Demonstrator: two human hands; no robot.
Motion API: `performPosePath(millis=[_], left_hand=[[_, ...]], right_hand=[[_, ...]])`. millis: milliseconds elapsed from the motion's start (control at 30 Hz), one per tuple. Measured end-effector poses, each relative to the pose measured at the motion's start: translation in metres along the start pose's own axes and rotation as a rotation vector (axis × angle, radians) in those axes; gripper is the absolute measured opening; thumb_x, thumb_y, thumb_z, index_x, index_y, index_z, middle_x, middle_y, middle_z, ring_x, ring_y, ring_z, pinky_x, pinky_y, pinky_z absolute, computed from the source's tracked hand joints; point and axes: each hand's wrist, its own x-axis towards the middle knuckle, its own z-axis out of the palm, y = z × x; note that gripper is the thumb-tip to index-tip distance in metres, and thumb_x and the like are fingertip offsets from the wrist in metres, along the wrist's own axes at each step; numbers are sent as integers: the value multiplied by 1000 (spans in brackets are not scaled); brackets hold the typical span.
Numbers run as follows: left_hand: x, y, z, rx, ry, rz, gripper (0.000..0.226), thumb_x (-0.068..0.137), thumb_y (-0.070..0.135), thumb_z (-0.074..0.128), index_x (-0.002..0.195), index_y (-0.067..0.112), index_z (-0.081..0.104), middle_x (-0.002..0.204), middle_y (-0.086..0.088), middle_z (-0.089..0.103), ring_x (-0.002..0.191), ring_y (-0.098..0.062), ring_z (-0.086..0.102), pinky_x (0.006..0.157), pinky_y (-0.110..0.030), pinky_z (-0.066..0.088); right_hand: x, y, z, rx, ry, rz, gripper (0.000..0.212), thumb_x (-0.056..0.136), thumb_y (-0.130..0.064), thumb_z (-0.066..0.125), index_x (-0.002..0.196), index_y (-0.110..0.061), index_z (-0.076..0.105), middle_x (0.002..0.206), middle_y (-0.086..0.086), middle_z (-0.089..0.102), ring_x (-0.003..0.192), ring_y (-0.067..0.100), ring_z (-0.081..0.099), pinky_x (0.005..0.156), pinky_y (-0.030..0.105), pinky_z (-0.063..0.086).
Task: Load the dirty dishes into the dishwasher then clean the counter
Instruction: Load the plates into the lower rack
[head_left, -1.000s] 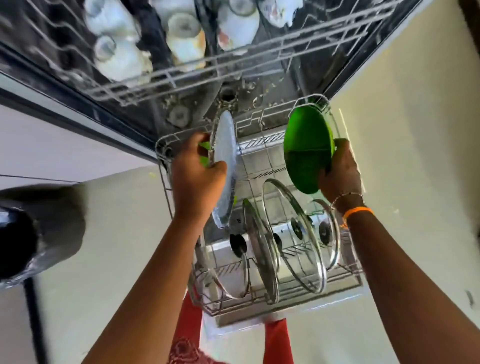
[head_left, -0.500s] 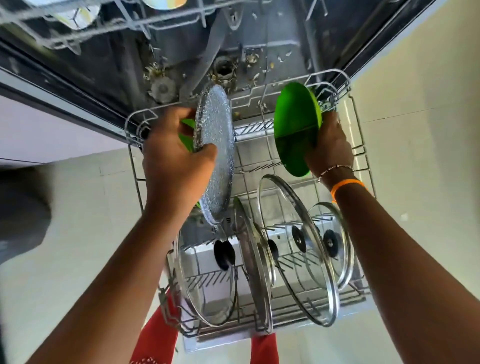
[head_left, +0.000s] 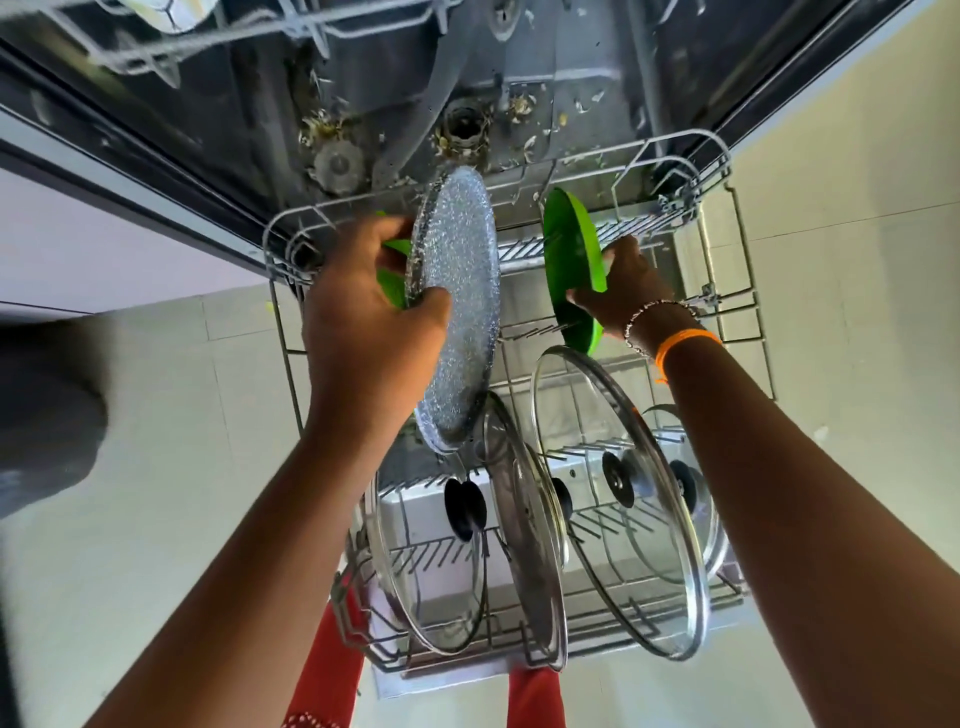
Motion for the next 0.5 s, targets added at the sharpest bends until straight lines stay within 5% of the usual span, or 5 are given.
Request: performPosePath(millis=[133, 233, 333, 500], left_hand=[[4, -6, -7, -36, 14, 47, 26, 80, 15, 61, 104, 22, 65, 89, 12, 65, 80, -5, 60, 78, -27, 49], [11, -4, -11, -32, -65, 165, 24, 82, 10, 58, 98, 26, 65, 84, 21, 59, 77, 10, 55, 78, -11, 43], [16, 2, -14, 17, -115, 273, 22, 83, 8, 54, 97, 20, 66, 90, 10, 61, 88, -2, 53, 81, -15, 39], [15, 10, -15, 101, -32, 396, 35, 80, 11, 61, 115, 13, 61, 111, 8, 47, 112, -17, 47, 97, -31, 38]], right_hand=[[-18, -18, -14, 61, 287, -379, 69, 73, -14, 72, 131, 2, 38, 132, 19, 43, 121, 33, 43, 101, 31, 35], [-36, -44, -31, 20, 201, -664, 68, 68, -13, 74, 130, -8, 46, 133, 10, 49, 123, 26, 44, 101, 21, 30], [-47, -55, -42, -101, 43, -720, 24, 77, -19, 65, 101, -13, 67, 102, 10, 69, 95, 26, 63, 73, 23, 40], [-63, -47, -40, -185, 287, -670, 29, 84, -28, 53, 101, -12, 69, 89, 21, 69, 79, 38, 63, 63, 33, 41]])
